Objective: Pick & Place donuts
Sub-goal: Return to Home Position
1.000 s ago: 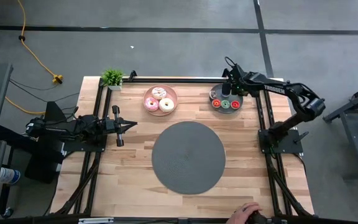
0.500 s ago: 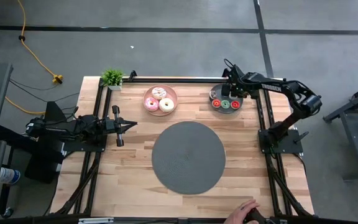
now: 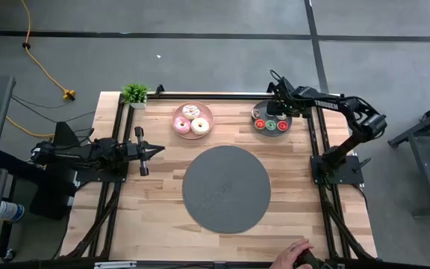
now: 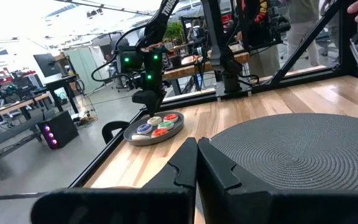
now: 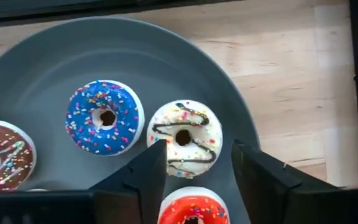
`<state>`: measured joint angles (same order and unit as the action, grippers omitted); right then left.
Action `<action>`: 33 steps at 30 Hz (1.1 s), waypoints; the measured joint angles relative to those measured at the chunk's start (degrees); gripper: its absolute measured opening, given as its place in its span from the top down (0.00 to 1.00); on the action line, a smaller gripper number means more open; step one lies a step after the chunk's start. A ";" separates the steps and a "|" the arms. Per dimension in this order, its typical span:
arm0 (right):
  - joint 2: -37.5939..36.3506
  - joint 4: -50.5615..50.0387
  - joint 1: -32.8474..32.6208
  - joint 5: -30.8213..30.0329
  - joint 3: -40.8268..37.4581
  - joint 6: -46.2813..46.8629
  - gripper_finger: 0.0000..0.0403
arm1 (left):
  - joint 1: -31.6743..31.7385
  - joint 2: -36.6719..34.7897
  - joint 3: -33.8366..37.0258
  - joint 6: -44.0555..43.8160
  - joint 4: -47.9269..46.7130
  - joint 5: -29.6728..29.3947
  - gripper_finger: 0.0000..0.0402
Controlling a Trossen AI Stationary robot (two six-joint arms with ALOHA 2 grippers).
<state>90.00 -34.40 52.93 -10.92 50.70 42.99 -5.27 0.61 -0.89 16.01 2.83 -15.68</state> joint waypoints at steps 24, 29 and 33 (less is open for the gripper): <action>-18.99 8.81 -28.59 1.22 6.80 -13.39 0.54 | 0.00 -0.01 0.00 0.00 0.00 0.00 1.00; -18.59 21.89 -40.63 -0.75 6.01 -15.67 0.54 | 0.02 -0.01 0.00 0.00 0.01 0.00 1.00; -17.99 25.91 -46.74 -6.02 4.78 -15.15 0.54 | 0.00 0.00 0.01 0.00 0.02 0.00 1.00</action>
<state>72.01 -8.49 6.19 -16.94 55.48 27.84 -5.27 0.61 -0.87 16.01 2.85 -15.68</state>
